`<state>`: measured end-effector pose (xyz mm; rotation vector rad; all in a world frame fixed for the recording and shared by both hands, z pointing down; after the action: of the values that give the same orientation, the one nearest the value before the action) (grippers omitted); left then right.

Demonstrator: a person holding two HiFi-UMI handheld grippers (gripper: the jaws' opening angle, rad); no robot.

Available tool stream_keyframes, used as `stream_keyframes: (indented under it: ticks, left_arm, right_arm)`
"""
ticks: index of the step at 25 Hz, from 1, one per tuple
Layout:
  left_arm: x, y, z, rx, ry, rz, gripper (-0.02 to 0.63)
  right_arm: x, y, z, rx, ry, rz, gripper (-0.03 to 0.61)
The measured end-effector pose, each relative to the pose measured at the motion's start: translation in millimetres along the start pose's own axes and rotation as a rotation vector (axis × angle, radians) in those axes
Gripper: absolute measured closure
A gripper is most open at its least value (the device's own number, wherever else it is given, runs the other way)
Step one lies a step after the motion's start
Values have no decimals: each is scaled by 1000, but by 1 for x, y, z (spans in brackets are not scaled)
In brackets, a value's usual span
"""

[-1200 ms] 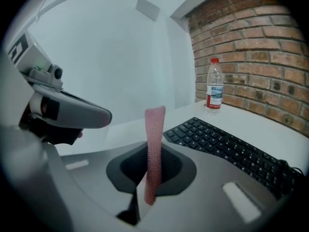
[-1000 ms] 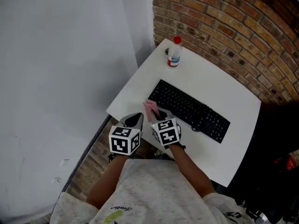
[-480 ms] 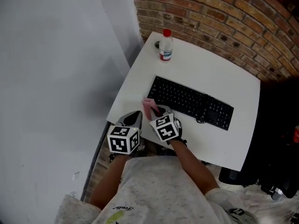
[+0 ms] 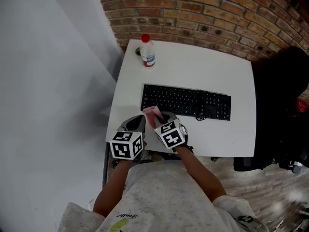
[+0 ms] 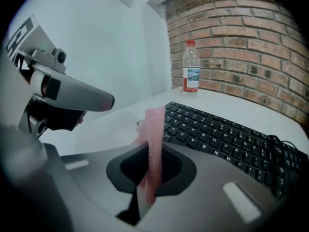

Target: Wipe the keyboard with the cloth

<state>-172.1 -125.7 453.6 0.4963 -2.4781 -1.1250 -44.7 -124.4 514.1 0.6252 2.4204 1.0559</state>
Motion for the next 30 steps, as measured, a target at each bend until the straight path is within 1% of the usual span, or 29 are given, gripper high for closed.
stream_keyframes:
  ticks: [10, 14, 23, 30]
  left_arm:
    - [-15, -21, -27, 16, 136, -87, 617]
    - [-19, -23, -33, 21, 181, -117, 617]
    - [-31, -16, -32, 52, 249, -168, 617]
    - [-53, -13, -34, 58, 297, -196, 617]
  right_arm:
    - [-9, 5, 18, -16, 81, -60, 555]
    - [-8, 7, 24, -35, 117, -95, 555]
    - [-11, 23, 46, -58, 203, -171, 555]
    - [-20, 37, 68, -73, 263, -218, 555]
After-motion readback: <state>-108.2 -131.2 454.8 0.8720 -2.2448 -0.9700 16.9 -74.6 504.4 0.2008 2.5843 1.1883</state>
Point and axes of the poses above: the fingertips, and each gripper's own axes: z backward along the fingers, x to its left, y out of its underside, the point moved 8 cm from there along z, backward along the fingers, and after that the axes turned 10 degrees about -y, right-handed, at the moved point
